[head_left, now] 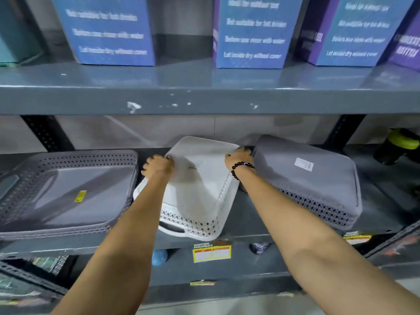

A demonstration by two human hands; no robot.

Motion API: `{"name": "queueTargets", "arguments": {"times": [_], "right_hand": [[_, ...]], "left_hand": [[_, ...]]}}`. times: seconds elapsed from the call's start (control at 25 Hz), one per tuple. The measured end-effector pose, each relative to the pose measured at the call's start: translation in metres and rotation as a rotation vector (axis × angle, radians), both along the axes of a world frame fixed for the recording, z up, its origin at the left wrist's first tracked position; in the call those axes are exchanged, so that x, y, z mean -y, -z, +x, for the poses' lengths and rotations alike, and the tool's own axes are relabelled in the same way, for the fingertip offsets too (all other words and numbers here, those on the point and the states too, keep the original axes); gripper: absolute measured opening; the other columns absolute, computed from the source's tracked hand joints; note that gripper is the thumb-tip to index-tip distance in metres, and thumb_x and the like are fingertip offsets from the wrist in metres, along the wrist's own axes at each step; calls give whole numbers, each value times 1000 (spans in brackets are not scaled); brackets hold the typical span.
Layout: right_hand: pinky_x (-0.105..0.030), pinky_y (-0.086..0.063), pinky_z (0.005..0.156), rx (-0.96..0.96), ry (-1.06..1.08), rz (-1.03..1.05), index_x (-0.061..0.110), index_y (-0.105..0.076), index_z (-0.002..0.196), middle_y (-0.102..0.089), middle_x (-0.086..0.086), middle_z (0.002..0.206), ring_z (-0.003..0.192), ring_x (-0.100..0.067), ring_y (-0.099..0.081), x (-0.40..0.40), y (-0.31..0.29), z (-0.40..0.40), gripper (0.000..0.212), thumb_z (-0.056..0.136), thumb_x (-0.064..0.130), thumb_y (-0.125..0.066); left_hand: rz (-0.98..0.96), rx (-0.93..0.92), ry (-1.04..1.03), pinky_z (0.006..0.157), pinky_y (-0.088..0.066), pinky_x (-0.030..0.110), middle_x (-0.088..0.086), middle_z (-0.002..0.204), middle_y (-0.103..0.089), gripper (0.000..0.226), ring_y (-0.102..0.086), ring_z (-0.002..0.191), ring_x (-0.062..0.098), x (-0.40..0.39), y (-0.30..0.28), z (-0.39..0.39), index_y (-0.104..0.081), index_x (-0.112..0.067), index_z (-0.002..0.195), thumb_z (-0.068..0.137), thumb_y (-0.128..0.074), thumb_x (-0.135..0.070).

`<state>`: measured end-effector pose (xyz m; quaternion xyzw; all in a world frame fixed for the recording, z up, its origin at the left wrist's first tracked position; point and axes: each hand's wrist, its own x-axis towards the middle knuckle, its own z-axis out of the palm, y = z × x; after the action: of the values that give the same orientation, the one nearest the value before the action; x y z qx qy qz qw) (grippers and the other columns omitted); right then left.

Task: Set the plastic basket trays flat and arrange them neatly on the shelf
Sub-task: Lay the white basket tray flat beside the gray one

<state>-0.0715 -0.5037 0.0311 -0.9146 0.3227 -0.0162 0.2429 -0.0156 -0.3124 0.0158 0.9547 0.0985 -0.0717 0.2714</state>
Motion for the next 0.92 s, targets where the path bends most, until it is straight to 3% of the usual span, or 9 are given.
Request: {"name": "queueTargets", "arguments": {"times": [0.12, 0.2, 0.28, 0.4, 0.52, 0.64, 0.76, 0.8, 0.92], "right_hand": [[-32, -48, 78, -21, -48, 92, 1, -58, 91, -62, -19, 109, 96, -30, -57, 12, 3, 13, 29, 91, 26, -42], [-29, -44, 71, -69, -73, 136, 5, -53, 74, -63, -13, 93, 89, -28, -58, 10, 3, 17, 30, 90, 27, -41], [-30, -45, 75, -119, -94, 177, 2, -59, 103, -60, -17, 116, 102, -29, -60, 7, 5, 21, 37, 90, 30, -40], [-28, -45, 74, -132, -14, 252, -3, -38, 136, -47, -16, 136, 113, -27, -58, 6, 8, 24, 62, 87, 34, -44], [-25, -43, 73, -102, 46, 335, -6, -22, 143, -42, -15, 141, 117, -24, -57, 9, 6, 25, 69, 88, 26, -49], [-30, -45, 91, -152, 57, 376, -9, -7, 146, -31, -17, 149, 128, -26, -47, 10, 5, 23, 74, 91, 20, -48], [-24, -47, 90, -180, -75, 168, -5, -55, 103, -58, -12, 121, 113, -23, -57, 13, -8, 24, 29, 90, 20, -48], [-24, -49, 88, -217, -92, 139, -3, -57, 93, -61, -9, 107, 111, -23, -59, 13, -12, 27, 25, 87, 20, -50], [-19, -53, 86, -226, -205, 175, -3, -29, 142, -39, -21, 143, 134, -34, -40, 15, -11, 42, 66, 85, 19, -52]], "left_hand": [[-8, -109, -63, 112, -33, 47, 22, 143, -46, 64, -45, 131, 38, -2, 9, 6, -45, -2, 138, 95, -29, -48], [-18, -126, -83, 111, -35, 45, 21, 141, -50, 64, -48, 129, 37, 0, 7, 5, -48, -3, 136, 95, -31, -48], [-34, -137, -107, 113, -33, 42, 20, 143, -48, 62, -45, 132, 36, 2, 1, 3, -47, -4, 137, 95, -33, -47], [-72, -156, -118, 113, -30, 40, 19, 148, -42, 59, -41, 137, 34, 3, -10, 2, -42, -4, 141, 97, -33, -43], [-54, -122, -116, 111, -34, 40, 21, 145, -45, 55, -44, 133, 35, 3, -13, 3, -46, -2, 138, 97, -36, -39], [-65, -99, -87, 109, -35, 38, 22, 142, -48, 51, -46, 131, 36, 1, -16, 2, -48, -3, 137, 97, -40, -34], [-47, 18, -72, 111, -34, 42, 22, 134, -56, 44, -51, 126, 37, 3, -12, -4, -55, -5, 129, 94, -45, -31], [-21, 67, -99, 114, -30, 45, 21, 133, -57, 43, -50, 126, 37, 6, -9, -9, -55, -4, 127, 93, -45, -28], [8, 142, -246, 118, -11, 49, 19, 146, -42, 50, -31, 139, 37, 15, -5, -32, -41, -2, 136, 90, -45, -22]]}}
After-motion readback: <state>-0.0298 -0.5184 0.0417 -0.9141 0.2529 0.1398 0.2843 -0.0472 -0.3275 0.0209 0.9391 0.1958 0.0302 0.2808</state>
